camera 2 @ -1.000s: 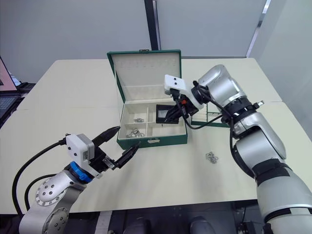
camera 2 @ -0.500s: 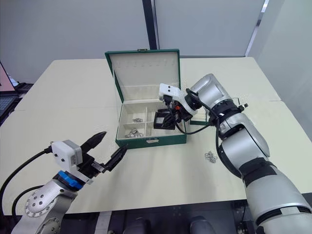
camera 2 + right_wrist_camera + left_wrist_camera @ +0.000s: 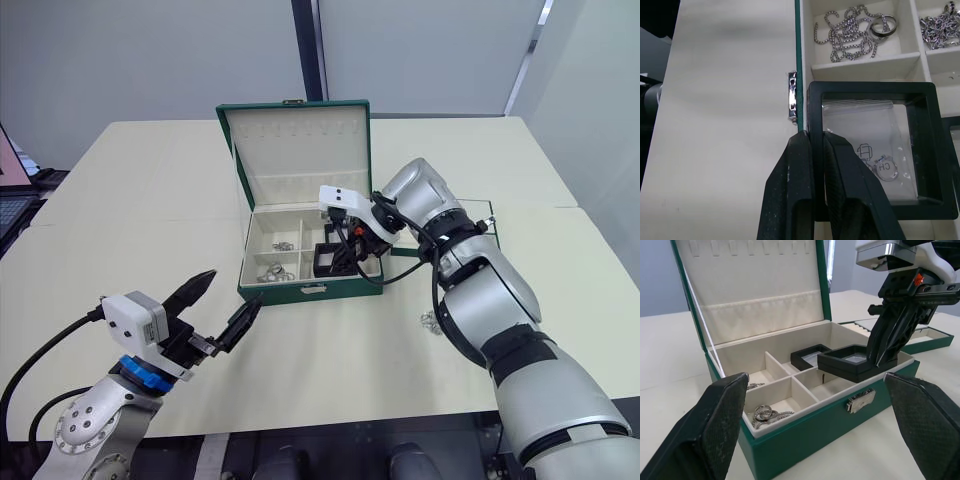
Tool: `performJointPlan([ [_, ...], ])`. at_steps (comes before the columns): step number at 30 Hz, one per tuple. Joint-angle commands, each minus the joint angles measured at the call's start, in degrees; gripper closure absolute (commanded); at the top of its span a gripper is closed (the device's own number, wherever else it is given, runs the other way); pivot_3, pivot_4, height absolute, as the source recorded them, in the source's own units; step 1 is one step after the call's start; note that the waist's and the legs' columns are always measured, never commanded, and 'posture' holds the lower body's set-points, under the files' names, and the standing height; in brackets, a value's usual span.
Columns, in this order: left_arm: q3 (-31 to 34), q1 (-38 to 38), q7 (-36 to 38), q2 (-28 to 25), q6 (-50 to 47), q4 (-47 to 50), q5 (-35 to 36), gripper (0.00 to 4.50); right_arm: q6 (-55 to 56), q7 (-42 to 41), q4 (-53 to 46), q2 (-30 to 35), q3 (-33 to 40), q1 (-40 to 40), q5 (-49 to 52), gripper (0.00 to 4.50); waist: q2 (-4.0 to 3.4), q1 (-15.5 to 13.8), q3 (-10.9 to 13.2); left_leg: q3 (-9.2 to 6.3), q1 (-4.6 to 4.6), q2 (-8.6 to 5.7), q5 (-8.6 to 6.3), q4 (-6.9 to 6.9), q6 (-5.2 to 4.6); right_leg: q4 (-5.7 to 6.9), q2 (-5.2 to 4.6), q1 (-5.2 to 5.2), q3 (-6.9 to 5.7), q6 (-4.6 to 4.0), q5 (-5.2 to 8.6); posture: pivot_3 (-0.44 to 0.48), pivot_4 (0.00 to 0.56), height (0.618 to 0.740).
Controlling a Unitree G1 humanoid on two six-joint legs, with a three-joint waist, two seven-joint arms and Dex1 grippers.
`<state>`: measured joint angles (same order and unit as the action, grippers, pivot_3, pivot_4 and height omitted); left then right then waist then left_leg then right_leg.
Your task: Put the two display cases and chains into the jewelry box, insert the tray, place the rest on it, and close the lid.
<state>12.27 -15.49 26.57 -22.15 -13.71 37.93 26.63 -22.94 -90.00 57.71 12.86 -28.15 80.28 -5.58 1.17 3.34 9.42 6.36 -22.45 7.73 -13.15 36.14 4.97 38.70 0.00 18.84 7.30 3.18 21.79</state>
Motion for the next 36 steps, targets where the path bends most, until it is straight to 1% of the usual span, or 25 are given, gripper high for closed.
performJointPlan([
  [1, -0.6, -0.8, -0.2, 0.2, 1.4, 2.9, -0.3, 0.0, 0.7, -1.8, -0.1, -0.6, 0.8, 1.3, -0.6, 4.47, 0.0, 0.0, 0.0, 0.0, 0.0, 0.0, 0.0, -0.01, 0.0, 0.0, 0.0, 0.01, 0.0, 0.0, 0.0, 0.0, 0.15, 0.74],
  [16, -2.2, -0.4, -1.3, 0.2, 1.3, 3.4, -1.1, 0.0, 4.5, 2.6, 8.7, -3.3, 4.0, 4.5, -2.5, 4.47, 0.0, 0.1, 0.0, 0.06, -0.09, 0.0, 0.01, -0.04, 0.02, 0.02, 0.0, 0.19, 0.05, 0.0, 0.0, 0.0, 0.15, 0.74],
  [29, -2.5, -0.9, -1.6, 0.0, 1.1, 3.9, -1.3, 0.0, 7.8, 2.3, 10.8, -3.9, 4.5, 3.7, -5.0, 4.47, 0.0, 0.1, 0.0, 0.06, -0.13, 0.0, 0.03, -0.04, 0.06, 0.05, 0.0, 0.22, 0.05, 0.0, 0.0, 0.0, 0.15, 0.74],
  [31, -2.4, -0.8, -1.6, 0.0, 1.1, 3.9, -1.2, 0.0, 8.0, 2.4, 10.9, -4.0, 4.8, 3.7, -4.9, 3.76, 0.0, 0.1, 0.0, 0.06, -0.13, 0.0, 0.03, -0.04, 0.06, 0.05, 0.0, 0.22, 0.05, 0.0, 0.0, 0.0, 0.15, 0.74],
  [33, -2.3, -0.6, -1.5, -0.1, 1.0, 3.7, -1.2, 0.0, 8.1, 2.3, 10.9, -4.0, 5.3, 3.9, -4.8, 3.4, 0.0, 0.1, 0.0, 0.06, -0.13, 0.0, 0.03, -0.05, 0.06, 0.05, 0.0, 0.22, 0.05, 0.0, 0.0, 0.0, 0.15, 0.74],
  [36, -2.1, -0.6, -1.3, -0.4, 0.9, 3.5, -0.9, 0.0, 7.9, 2.2, 10.9, -4.0, 6.0, 4.4, -4.6, 2.64, 0.0, 0.1, 0.0, 0.06, -0.14, 0.0, 0.04, -0.05, 0.06, 0.05, 0.0, 0.22, 0.05, 0.0, 0.0, 0.0, 0.15, 0.74],
])
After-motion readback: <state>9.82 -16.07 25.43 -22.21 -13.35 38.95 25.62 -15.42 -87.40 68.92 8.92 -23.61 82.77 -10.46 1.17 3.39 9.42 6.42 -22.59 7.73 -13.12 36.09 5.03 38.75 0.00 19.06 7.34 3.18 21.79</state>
